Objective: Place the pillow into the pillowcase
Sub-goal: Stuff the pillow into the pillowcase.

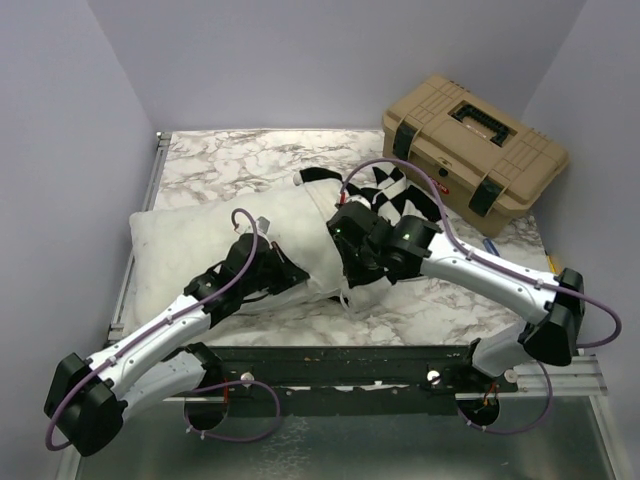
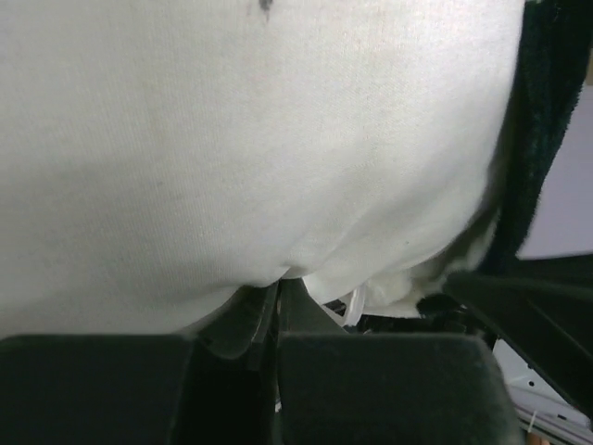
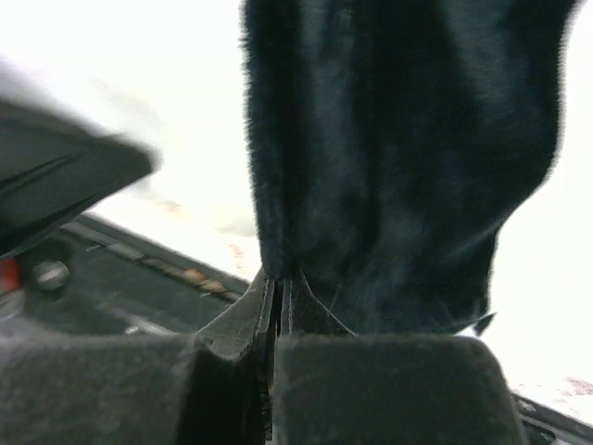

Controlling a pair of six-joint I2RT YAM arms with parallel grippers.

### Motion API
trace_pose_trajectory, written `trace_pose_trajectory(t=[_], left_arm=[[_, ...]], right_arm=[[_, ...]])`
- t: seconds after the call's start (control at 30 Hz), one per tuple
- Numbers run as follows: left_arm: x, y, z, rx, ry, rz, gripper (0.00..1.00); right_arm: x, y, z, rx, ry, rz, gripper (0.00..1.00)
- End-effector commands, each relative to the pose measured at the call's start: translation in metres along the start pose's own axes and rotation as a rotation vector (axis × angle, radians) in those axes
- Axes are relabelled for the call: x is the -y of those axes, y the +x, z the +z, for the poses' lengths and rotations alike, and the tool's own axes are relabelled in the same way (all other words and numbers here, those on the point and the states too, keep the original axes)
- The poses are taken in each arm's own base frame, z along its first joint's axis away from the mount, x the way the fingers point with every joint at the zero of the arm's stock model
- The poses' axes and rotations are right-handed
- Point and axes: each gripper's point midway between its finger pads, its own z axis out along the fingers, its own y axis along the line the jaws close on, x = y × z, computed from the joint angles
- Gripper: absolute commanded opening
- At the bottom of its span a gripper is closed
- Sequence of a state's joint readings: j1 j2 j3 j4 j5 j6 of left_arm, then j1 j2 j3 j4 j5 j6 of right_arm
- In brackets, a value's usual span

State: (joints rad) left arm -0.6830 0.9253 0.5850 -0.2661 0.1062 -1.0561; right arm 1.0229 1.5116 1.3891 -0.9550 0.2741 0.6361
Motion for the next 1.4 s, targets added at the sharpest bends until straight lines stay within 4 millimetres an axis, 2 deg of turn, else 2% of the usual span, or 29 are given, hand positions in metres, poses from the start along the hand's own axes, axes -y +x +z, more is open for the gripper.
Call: trace_pose_trajectory(t=[0.0, 0.07, 0.13, 0.27, 0.33, 0.37, 0.43, 0.47, 0.5, 0.57, 0.6, 0.67, 0.73, 0.8, 0.9, 1.03, 1.13, 1.23, 1.3, 1.37], left_arm=[[0.022, -0.019, 0.001, 0.102, 0.101, -0.027, 0.0], [0.03, -0.027, 0.001, 0.137, 0.131, -0.038, 0.0], [0.04, -0.036, 0.0, 0.179, 0.164, -0.046, 0.0], [0.067, -0.061, -0.006, 0.294, 0.267, -0.097, 0.0], [0.079, -0.069, -0.007, 0.339, 0.312, -0.105, 0.0], [0.085, -0.072, -0.008, 0.352, 0.324, -0.091, 0.0], [0.097, -0.077, -0.013, 0.358, 0.331, -0.007, 0.0], [0.093, -0.076, -0.014, 0.355, 0.3, 0.041, 0.01], [0.095, -0.08, -0.02, 0.359, 0.266, 0.084, 0.13], [0.074, -0.083, -0.031, 0.359, 0.117, 0.154, 0.4], [0.061, -0.082, -0.038, 0.347, 0.039, 0.18, 0.49], [0.036, -0.075, -0.054, 0.299, -0.101, 0.223, 0.6], [0.033, -0.066, -0.067, 0.236, -0.13, 0.255, 0.64], [0.036, -0.05, -0.075, 0.156, -0.102, 0.247, 0.65], [0.05, -0.02, -0.081, 0.033, 0.025, 0.155, 0.6], [0.059, 0.016, -0.069, -0.109, 0.181, -0.006, 0.46], [0.053, 0.019, -0.057, -0.088, 0.215, -0.1, 0.36], [0.052, 0.015, -0.044, -0.043, 0.267, -0.151, 0.32], [0.063, 0.014, -0.036, -0.044, 0.352, -0.183, 0.29], [0.064, 0.014, -0.026, -0.04, 0.36, -0.178, 0.28]], right_arm=[[-0.075, -0.04, -0.067, 0.162, -0.484, -0.027, 0.0], [-0.1, -0.047, -0.089, 0.183, -0.643, -0.017, 0.0], [-0.119, -0.049, -0.098, 0.172, -0.754, -0.008, 0.0], [-0.147, -0.049, -0.097, 0.131, -0.892, 0.042, 0.0], [-0.156, -0.055, -0.095, 0.141, -0.924, 0.052, 0.0], [-0.155, -0.059, -0.088, 0.146, -0.894, 0.071, 0.0], [-0.139, -0.06, -0.068, 0.124, -0.779, 0.119, 0.0], [-0.127, -0.059, -0.06, 0.114, -0.719, 0.152, 0.0], [-0.116, -0.059, -0.054, 0.11, -0.677, 0.182, 0.0], [-0.095, -0.057, -0.049, 0.125, -0.631, 0.231, 0.0], [-0.085, -0.055, -0.047, 0.135, -0.617, 0.251, 0.0], [-0.072, -0.053, -0.049, 0.161, -0.608, 0.273, 0.0], [-0.063, -0.051, -0.051, 0.171, -0.609, 0.285, 0.0], [-0.06, -0.049, -0.052, 0.174, -0.611, 0.283, 0.0], [-0.061, -0.05, -0.055, 0.18, -0.626, 0.287, 0.0], [-0.067, -0.055, -0.06, 0.179, -0.659, 0.3, 0.0], [-0.073, -0.06, -0.067, 0.185, -0.695, 0.309, 0.0], [-0.075, -0.063, -0.073, 0.187, -0.715, 0.313, 0.0], [-0.075, -0.063, -0.076, 0.19, -0.716, 0.317, 0.0], [-0.074, -0.064, -0.079, 0.192, -0.715, 0.32, 0.0]])
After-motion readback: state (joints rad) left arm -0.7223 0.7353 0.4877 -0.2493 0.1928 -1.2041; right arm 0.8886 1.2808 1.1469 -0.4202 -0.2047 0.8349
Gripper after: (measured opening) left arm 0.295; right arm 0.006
